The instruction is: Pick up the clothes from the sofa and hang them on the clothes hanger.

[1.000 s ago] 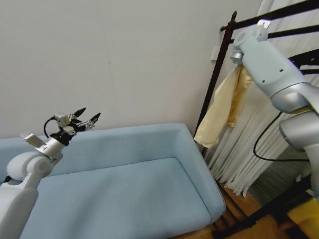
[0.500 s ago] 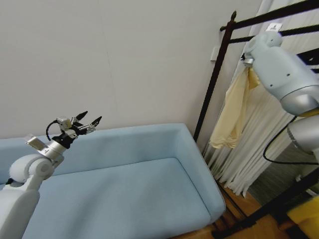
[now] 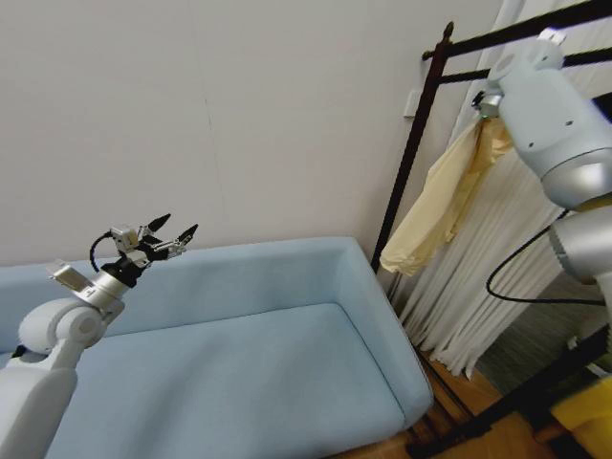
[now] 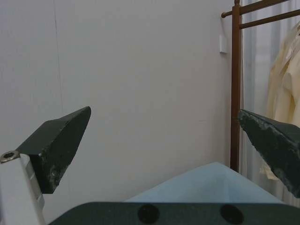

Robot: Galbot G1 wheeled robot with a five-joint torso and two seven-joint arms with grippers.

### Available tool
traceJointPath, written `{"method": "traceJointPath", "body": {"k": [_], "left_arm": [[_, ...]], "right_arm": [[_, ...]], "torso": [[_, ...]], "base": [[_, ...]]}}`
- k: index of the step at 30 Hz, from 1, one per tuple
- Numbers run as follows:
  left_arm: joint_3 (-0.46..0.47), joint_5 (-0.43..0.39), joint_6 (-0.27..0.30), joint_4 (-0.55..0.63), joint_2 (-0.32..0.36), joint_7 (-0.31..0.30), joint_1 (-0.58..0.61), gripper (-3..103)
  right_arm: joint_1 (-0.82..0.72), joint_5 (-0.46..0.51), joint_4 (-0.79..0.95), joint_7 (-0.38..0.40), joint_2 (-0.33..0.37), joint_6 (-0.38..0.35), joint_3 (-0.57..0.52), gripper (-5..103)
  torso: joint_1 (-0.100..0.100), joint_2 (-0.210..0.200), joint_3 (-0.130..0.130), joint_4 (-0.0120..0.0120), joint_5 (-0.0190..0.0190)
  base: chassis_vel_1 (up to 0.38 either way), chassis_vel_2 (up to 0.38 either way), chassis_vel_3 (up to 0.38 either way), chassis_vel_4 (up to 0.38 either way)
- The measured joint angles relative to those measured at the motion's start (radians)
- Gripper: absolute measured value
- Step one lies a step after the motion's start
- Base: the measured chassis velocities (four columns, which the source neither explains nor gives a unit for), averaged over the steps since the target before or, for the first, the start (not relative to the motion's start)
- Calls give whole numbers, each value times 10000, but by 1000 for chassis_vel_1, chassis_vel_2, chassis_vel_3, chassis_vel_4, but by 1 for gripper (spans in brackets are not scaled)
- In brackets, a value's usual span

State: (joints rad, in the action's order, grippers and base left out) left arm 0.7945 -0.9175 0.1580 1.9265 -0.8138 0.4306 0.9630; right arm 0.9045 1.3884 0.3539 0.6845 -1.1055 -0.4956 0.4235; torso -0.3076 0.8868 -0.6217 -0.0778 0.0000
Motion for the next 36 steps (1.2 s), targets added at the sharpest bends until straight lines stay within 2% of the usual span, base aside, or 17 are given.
{"method": "traceJointPath", "body": {"k": [10,21,25,27,36], "left_arm": [[9,21,-91,-71,-49,140,-7,100],[3,25,-116,-74,-66,303,15,100],[0,40,-122,-86,-107,359,24,100],[1,42,-122,-87,-112,374,26,100],[29,51,-122,11,-136,411,81,100]], "right_arm": [[118,53,-360,188,-67,-37,-518,2],[41,68,-319,352,45,-92,-625,2],[124,-397,-481,-113,37,-10,-378,2],[176,-426,-542,-111,7,-9,-404,2],[82,-76,-449,395,66,-103,-789,2]], "torso": [[0,1,0,-1,0],[0,1,0,-1,0],[0,1,-1,0,3],[0,1,-1,-1,3],[0,2,0,-1,0]], "base": [[0,0,0,0],[0,0,0,0],[0,0,0,0],[0,0,0,0],[0,0,0,0]]}}
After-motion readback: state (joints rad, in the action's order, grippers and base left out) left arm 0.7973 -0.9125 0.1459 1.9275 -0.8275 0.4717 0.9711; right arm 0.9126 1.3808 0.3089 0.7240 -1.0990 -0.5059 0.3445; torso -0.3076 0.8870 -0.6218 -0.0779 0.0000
